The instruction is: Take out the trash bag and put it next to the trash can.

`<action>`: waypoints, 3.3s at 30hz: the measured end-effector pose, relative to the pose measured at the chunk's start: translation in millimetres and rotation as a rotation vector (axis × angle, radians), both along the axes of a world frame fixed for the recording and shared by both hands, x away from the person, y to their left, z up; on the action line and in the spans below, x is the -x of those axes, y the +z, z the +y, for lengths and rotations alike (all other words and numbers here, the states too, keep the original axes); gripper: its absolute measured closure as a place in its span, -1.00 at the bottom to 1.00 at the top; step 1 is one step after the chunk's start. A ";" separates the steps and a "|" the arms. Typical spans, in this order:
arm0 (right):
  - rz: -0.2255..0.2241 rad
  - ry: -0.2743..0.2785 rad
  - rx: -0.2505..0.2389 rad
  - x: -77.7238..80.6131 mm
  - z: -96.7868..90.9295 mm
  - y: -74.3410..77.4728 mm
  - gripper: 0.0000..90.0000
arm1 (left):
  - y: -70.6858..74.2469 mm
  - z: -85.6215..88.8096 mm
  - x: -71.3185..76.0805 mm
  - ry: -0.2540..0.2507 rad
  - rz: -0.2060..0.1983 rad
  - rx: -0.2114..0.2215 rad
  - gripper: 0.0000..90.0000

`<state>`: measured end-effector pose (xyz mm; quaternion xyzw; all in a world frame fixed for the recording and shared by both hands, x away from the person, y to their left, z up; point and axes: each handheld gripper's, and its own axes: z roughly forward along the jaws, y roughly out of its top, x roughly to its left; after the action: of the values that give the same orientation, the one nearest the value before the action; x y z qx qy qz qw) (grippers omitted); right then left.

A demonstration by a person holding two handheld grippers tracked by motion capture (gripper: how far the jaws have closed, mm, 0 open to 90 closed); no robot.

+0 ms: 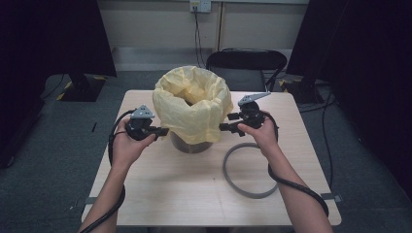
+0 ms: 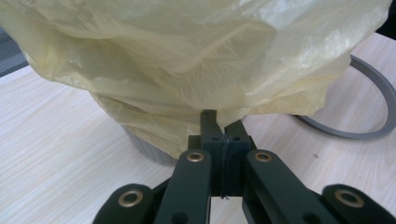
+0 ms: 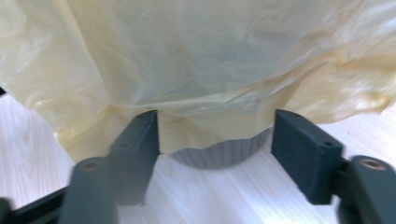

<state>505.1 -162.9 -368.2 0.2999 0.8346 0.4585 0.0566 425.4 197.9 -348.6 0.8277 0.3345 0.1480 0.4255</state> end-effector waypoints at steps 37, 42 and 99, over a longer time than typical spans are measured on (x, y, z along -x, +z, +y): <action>-0.057 0.076 -0.041 3.0 -7.0 59.5 0.95 | 32.2 9.5 9.3 0.054 -0.079 0.048 1.00; -0.078 0.060 -0.028 4.1 -6.5 71.3 0.96 | 40.2 15.5 9.4 0.075 -0.093 0.085 1.00; -0.101 0.142 -0.060 -21.2 78.0 130.1 0.96 | 91.0 -33.4 -55.0 -0.014 -0.169 0.151 1.00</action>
<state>526.3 -84.9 -238.0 0.2183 0.8356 0.5009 0.0569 480.4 164.5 -257.6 0.7801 0.3019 0.1888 0.5144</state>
